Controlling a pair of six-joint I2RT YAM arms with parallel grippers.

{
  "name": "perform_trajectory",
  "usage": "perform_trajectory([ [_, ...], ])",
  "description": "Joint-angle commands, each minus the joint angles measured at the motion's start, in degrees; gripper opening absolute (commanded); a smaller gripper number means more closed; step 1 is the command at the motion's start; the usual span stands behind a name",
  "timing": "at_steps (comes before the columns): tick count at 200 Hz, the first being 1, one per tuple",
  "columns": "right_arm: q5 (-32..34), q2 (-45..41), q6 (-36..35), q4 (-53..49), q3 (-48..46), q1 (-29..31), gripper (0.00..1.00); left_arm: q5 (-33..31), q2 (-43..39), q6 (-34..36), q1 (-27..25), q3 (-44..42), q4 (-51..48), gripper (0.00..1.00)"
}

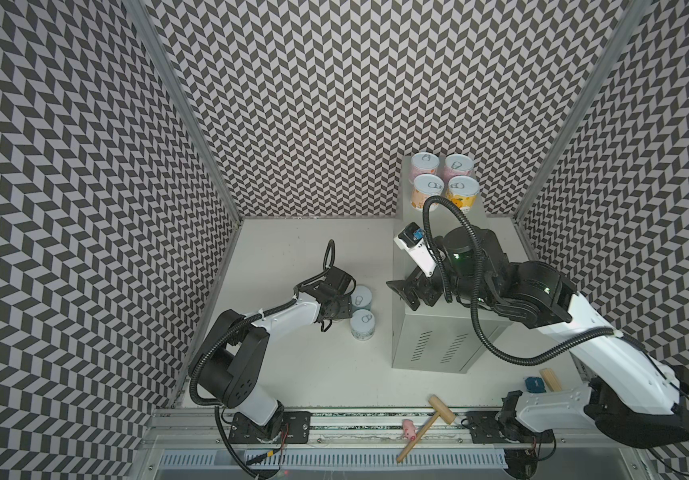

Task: Place and organize the canned foods onto the counter
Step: 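Grasp a pale blue-green can with the left gripper and lift it, then carry the blue-green can toward the right gripper while the right opens to receive it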

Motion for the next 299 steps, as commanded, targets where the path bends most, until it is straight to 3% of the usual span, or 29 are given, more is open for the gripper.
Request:
perform_trajectory([
  [1,0.6,-1.4,-0.2,2.7,-0.7,0.3,0.99,-4.4,-1.4,-1.2,-0.4,1.6,-0.3,0.72],
  [48,1.0,-3.7,1.2,5.3,-1.6,0.3,0.99,-9.4,-9.1,-1.4,-0.4,1.2,-3.7,0.61],
  [86,4.1,-7.3,3.7,7.4,-3.7,0.2,0.99,-9.5,-16.6,3.1,-0.5,2.9,-7.0,0.6],
  [119,11.1,-12.3,7.9,10.5,-8.5,0.1,0.99,-4.5,-24.7,11.7,-0.7,6.3,-7.6,0.57],
  [159,17.0,-17.3,12.4,6.4,-10.6,0.1,0.99,0.6,-30.6,20.5,-2.6,15.5,-10.2,0.57],
  [204,29.5,-22.8,19.2,0.8,-12.7,0.1,0.99,11.7,-30.2,26.7,-4.9,28.1,-12.7,0.57],
  [235,34.3,-25.5,22.1,-1.5,-13.7,0.1,0.99,16.5,-28.0,27.9,-8.2,36.4,-13.7,0.57],
  [272,40.0,-29.7,24.4,-1.9,-16.6,0.1,0.99,17.6,-23.4,27.8,-13.4,44.2,-15.3,0.57],
  [299,39.4,-34.2,24.6,1.6,-20.3,0.2,0.99,15.1,-19.0,27.6,-17.6,49.9,-18.2,0.57],
])
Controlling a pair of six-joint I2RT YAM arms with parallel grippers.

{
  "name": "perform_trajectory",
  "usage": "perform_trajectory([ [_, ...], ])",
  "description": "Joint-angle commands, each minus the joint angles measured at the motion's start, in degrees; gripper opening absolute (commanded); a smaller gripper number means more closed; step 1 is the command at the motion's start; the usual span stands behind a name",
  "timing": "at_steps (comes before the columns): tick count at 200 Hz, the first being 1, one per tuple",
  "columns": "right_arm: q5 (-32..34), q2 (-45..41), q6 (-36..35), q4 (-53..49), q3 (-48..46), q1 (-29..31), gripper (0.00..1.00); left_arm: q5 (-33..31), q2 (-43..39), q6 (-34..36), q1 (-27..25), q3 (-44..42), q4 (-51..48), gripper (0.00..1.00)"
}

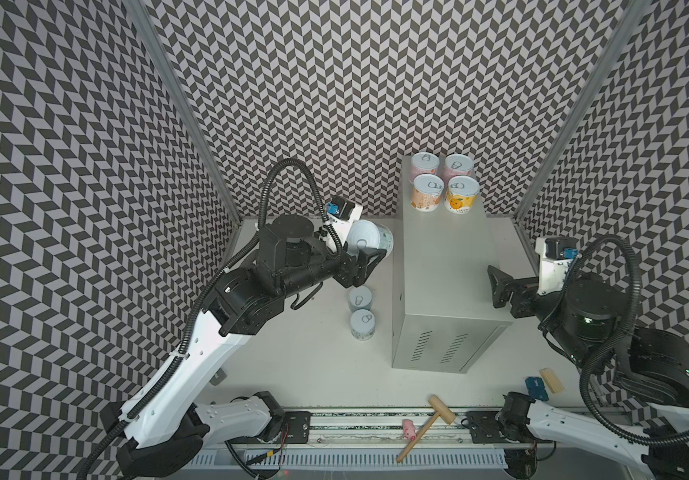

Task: Place and organize the canned foods onto the counter
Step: 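Carry the blue-green can toward the right gripper while the right opens to receive it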

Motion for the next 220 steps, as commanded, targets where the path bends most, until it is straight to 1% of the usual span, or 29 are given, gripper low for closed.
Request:
perform_trajectory([
  [1,2.7,-3.6,2.2,3.8,-2.4,0.1,0.99,-0.4,2.9,1.0,-3.0,5.5,-0.8,0.57],
  [33,0.2,-7.0,1.2,5.3,-5.2,0.1,0.99,-5.1,9.5,1.3,-8.3,12.4,-5.9,0.57],
  [95,-6.2,-8.7,-2.6,8.7,-7.9,0.2,0.99,-9.0,19.0,1.4,-13.8,21.1,-10.5,0.57],
  [107,-7.3,-8.9,-3.3,9.2,-8.3,0.2,0.99,-8.7,20.4,1.6,-14.2,22.1,-10.4,0.58],
  [190,-9.2,-9.8,-4.3,11.6,-10.5,0.2,0.99,-6.2,30.6,3.5,-15.4,32.0,-12.2,0.62],
  [198,-10.4,-9.6,-5.3,12.4,-10.9,0.2,0.99,-6.0,31.0,3.7,-15.4,32.3,-11.8,0.64],
  [206,-11.0,-9.4,-5.8,13.1,-11.3,0.2,0.99,-5.6,31.2,4.0,-15.4,32.4,-11.3,0.68],
  [220,-11.3,-8.6,-6.2,13.6,-11.5,0.2,0.99,-4.8,31.8,4.2,-15.4,32.9,-10.8,0.7],
])
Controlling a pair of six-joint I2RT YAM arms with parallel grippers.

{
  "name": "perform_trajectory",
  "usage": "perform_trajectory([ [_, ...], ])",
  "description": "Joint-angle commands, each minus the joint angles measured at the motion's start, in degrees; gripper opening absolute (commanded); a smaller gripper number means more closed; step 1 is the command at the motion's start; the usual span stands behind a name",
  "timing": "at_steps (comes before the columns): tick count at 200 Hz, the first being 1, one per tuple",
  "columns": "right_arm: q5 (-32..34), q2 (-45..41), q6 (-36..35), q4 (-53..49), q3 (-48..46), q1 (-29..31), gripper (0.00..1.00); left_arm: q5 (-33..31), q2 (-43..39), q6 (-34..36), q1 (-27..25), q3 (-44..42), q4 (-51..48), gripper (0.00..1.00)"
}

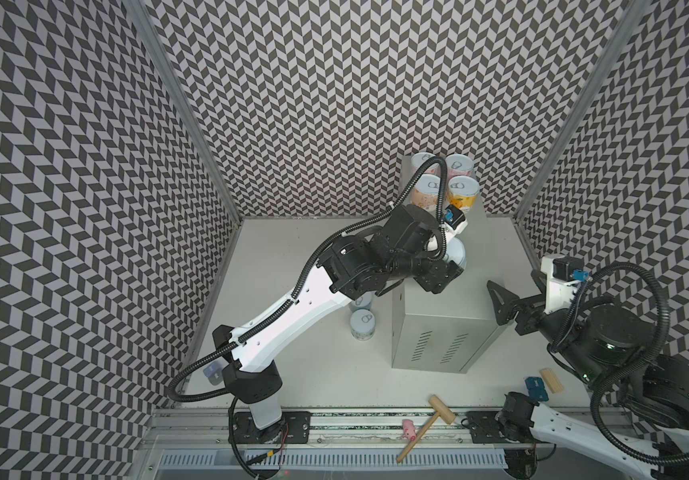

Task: Place and organize the canned foods onto the counter
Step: 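Carry the blue-green can toward the right gripper while the right opens to receive it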

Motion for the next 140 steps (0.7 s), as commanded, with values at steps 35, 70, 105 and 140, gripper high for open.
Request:
perform_trajectory([
  [35,-2.6,1.4,-2.5,5.9,-0.7,0.2,0.99,3.0,2.5,2.2,-0.5,5.0,2.2,0.75],
  [70,-2.7,2.2,-3.2,6.4,-0.5,0.2,0.99,3.6,2.9,2.7,-0.4,5.4,4.2,0.86],
  [105,-2.5,2.5,-2.7,5.8,-0.3,0.2,0.99,3.6,2.5,3.0,0.0,5.9,6.0,0.93],
  [140,-4.0,2.8,-2.7,6.2,-1.3,0.1,0.99,2.5,-1.9,2.1,1.6,2.7,8.7,1.0],
])
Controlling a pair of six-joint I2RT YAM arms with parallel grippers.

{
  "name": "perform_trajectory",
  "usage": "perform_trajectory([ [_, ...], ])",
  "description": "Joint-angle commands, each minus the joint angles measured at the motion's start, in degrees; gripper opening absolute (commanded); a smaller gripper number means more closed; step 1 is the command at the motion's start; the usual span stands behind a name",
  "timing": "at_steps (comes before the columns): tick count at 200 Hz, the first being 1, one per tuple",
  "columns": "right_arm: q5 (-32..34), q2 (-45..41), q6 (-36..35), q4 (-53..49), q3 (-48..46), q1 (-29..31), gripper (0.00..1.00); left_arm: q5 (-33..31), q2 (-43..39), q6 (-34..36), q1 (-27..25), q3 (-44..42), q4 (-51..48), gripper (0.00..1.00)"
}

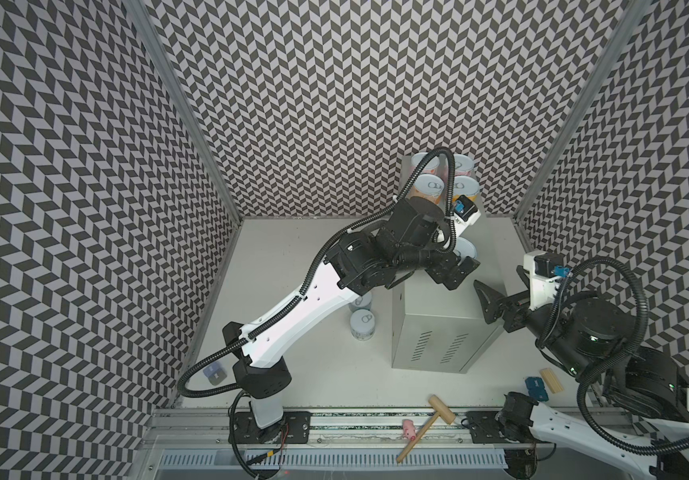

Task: Place and organize the canned foods onto the counter
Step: 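Close the right gripper on the can while the left releases and withdraws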

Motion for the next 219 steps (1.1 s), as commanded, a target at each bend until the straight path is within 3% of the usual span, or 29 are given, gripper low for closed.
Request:
perform_trajectory([
  [1,-1.3,0.4,-0.2,3.1,-0.9,0.2,0.99,-0.6,-4.8,0.3,1.0,-1.7,3.7,1.0],
  [46,-4.9,2.5,-1.2,6.4,-1.2,0.1,0.99,-2.6,-16.9,-0.2,2.5,-15.8,10.2,1.0],
  [122,-8.1,10.3,5.1,9.3,2.3,0.0,0.99,-3.6,-38.3,-0.8,8.6,-42.9,18.9,1.0],
  [172,-9.4,13.7,9.1,11.7,1.7,-3.8,0.99,-3.6,-44.8,0.2,10.4,-51.4,21.8,1.0],
  [204,-19.1,13.6,9.6,18.3,-1.6,-10.9,0.99,-3.2,-47.2,0.1,10.9,-54.3,23.7,1.0],
  [219,-20.1,13.6,8.9,20.8,-2.6,-11.7,0.99,-2.3,-47.9,-0.1,11.2,-55.1,24.3,1.0],
])
